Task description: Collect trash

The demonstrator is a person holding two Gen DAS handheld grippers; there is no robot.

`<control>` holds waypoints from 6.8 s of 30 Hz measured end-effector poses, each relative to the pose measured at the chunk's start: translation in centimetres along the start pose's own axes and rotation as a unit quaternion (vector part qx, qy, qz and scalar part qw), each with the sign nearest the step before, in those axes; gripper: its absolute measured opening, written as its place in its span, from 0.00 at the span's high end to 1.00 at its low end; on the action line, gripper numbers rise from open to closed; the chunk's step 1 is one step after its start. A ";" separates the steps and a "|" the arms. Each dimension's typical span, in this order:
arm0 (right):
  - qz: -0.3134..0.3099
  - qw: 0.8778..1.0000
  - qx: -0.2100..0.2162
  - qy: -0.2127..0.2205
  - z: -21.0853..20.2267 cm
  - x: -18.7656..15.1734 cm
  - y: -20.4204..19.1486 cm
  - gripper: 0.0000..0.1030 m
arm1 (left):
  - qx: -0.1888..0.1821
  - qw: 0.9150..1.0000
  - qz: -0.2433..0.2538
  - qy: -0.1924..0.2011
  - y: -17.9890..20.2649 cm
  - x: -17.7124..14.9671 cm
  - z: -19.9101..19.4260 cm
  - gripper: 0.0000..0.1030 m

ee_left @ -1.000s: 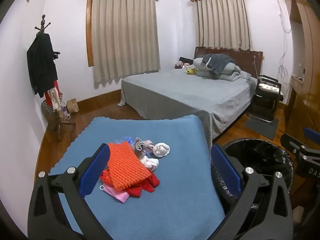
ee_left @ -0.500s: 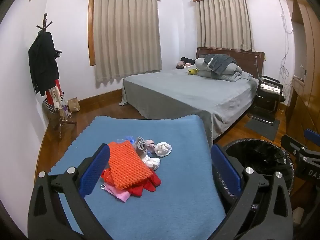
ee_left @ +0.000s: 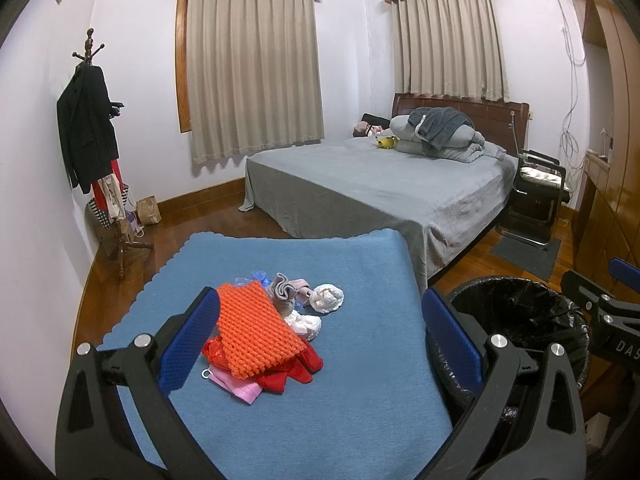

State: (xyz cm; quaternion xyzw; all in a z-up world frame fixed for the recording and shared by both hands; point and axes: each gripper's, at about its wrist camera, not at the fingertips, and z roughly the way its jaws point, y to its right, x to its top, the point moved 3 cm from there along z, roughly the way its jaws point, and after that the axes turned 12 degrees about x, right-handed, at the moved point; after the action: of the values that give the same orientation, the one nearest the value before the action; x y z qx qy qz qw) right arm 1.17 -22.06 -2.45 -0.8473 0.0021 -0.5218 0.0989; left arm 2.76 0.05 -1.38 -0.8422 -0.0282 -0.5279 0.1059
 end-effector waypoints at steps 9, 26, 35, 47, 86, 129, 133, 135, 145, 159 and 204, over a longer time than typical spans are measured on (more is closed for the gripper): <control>0.000 1.000 0.000 0.000 0.0 0.0 0.0 0.06 | 0.001 1.000 0.001 0.000 0.0 0.0 0.0 0.05; 0.002 1.000 0.001 -0.003 0.1 -0.1 0.0 0.06 | 0.001 1.000 0.001 0.000 0.1 0.0 0.0 0.05; 0.002 1.000 0.001 -0.003 0.1 -0.1 0.0 0.06 | 0.001 1.000 0.001 0.000 0.1 0.0 0.0 0.05; 0.003 1.000 0.002 -0.004 0.3 -0.6 0.5 0.06 | 0.001 1.000 0.001 -0.001 0.1 0.0 0.0 0.05; -0.029 0.995 0.084 -0.055 14.3 -2.7 -6.2 0.12 | 0.083 0.994 -0.014 -0.076 -7.3 -5.7 12.4 0.15; -0.039 0.984 0.143 -0.093 24.9 -2.4 -11.5 0.27 | 0.042 0.994 -0.067 -0.077 -11.5 -3.4 17.6 0.86; -0.038 0.981 0.156 -0.111 28.0 -2.4 -13.2 0.27 | 0.047 0.994 -0.068 -0.071 -11.8 -2.4 19.2 0.86; -0.044 0.979 0.160 -0.120 29.2 -2.8 -13.9 0.27 | 0.050 0.994 -0.069 -0.072 -12.2 -2.4 19.8 0.86; -0.083 0.974 0.148 -0.152 33.4 -4.5 -16.5 0.25 | 0.067 0.992 -0.073 -0.081 -13.4 -3.1 21.0 0.86; -0.090 0.960 0.228 -0.138 30.5 -3.6 -17.2 0.69 | 0.063 0.992 -0.071 -0.077 -13.0 -2.8 20.1 0.86; 0.049 0.996 0.043 -0.056 6.5 -4.3 9.2 0.68 | -0.253 0.963 0.089 -0.034 14.9 -3.9 7.7 0.86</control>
State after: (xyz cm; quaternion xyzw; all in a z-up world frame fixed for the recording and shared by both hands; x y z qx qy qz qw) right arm 5.86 -29.51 -10.59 -0.8689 0.0154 -0.4680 0.1602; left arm 10.21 -12.67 -10.37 -0.8582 0.1779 -0.4770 -0.0649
